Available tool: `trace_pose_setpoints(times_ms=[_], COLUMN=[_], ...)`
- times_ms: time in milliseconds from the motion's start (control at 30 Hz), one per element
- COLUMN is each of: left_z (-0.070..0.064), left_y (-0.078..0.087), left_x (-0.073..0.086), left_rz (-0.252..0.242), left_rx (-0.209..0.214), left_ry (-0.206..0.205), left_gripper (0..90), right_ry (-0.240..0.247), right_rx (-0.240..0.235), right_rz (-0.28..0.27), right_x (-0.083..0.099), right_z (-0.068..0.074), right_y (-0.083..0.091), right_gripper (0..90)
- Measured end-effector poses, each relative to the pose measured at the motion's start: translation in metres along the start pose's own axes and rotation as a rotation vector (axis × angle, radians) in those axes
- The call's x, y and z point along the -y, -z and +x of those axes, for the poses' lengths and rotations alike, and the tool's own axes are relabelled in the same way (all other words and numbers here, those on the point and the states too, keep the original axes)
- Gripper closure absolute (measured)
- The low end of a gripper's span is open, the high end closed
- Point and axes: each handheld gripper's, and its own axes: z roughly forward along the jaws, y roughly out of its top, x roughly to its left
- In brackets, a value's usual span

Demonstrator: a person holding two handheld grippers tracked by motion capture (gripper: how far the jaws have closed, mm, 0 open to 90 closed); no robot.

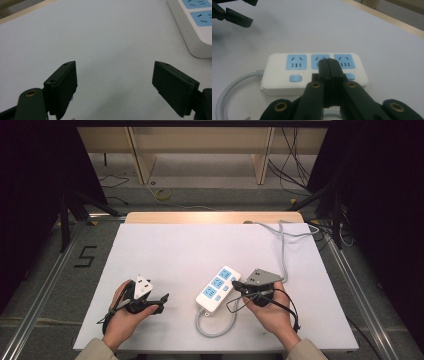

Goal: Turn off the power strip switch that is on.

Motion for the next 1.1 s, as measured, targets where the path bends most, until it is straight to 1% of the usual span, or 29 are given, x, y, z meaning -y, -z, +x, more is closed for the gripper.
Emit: trace_pose_setpoints(times_ms=[867,1100], left_z=[0.0,0.0], left_y=[-0.001,-0.001], left_x=[0.0,0.0], left_rz=[0.001,0.002], left_rx=[0.003,0.004], left_ry=[0.0,-0.004], left_gripper=[20.0,20.0], right_ry=[0.031,0.027], right_rx=[-0.04,-0.054], right_rz=[0.037,0.053], right_x=[-0.01,-0.012], right_z=[0.007,0.009], right_y=[-0.012,-0.015], right_gripper=[90.0,90.0])
